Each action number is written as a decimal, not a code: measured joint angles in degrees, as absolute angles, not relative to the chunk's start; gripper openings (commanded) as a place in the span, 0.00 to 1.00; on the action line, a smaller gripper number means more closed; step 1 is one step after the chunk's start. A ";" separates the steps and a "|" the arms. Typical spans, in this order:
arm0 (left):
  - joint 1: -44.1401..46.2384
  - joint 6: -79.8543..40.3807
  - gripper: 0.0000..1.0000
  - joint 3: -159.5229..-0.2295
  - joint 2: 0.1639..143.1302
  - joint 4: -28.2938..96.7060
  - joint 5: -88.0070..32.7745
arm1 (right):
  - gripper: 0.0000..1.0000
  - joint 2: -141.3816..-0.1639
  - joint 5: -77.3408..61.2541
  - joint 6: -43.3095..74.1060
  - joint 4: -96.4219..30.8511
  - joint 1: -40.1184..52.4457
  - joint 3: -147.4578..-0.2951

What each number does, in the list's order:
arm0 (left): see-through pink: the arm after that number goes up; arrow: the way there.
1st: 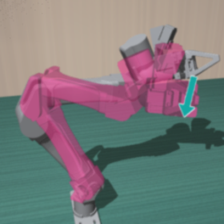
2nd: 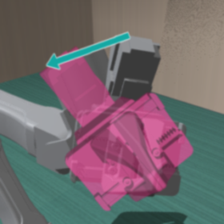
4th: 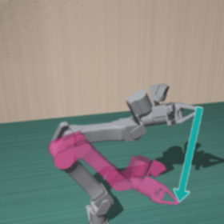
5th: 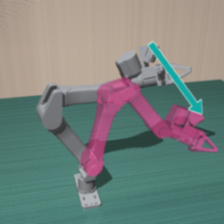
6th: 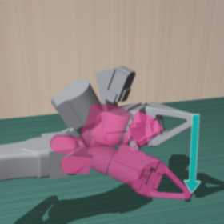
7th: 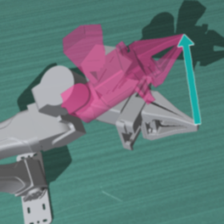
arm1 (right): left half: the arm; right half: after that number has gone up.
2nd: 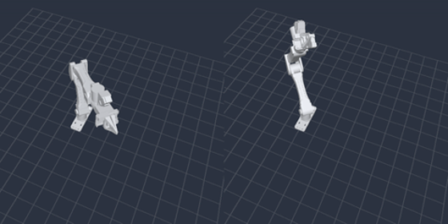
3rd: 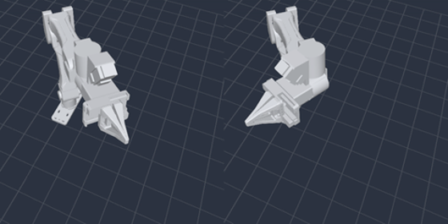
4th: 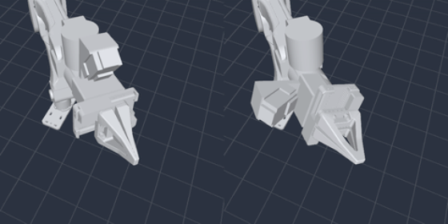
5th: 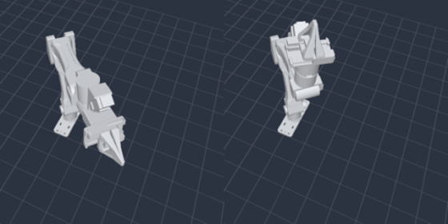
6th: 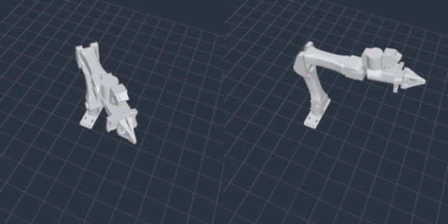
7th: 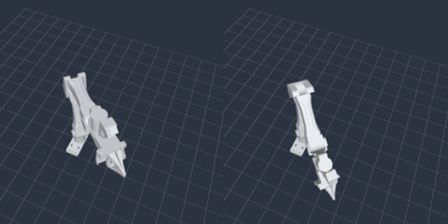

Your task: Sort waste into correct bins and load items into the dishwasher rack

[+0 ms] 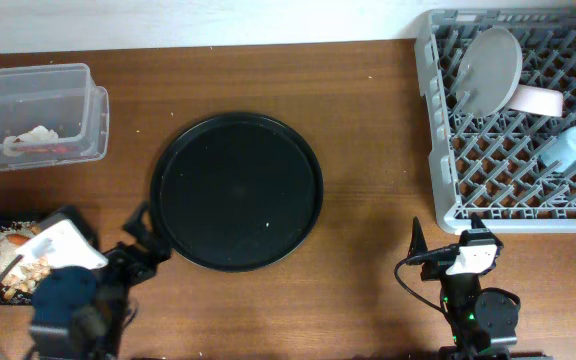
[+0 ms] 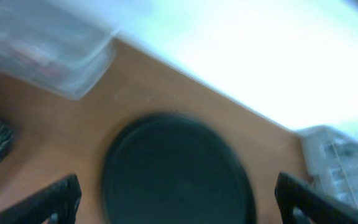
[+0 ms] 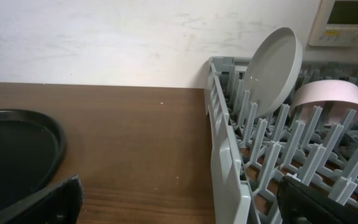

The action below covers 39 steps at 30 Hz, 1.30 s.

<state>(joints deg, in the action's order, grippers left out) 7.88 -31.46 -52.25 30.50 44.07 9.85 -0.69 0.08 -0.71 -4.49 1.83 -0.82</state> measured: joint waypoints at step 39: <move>2.04 7.75 0.99 -0.97 0.84 4.91 1.28 | 0.98 -0.69 0.19 -0.71 -4.45 1.83 -0.82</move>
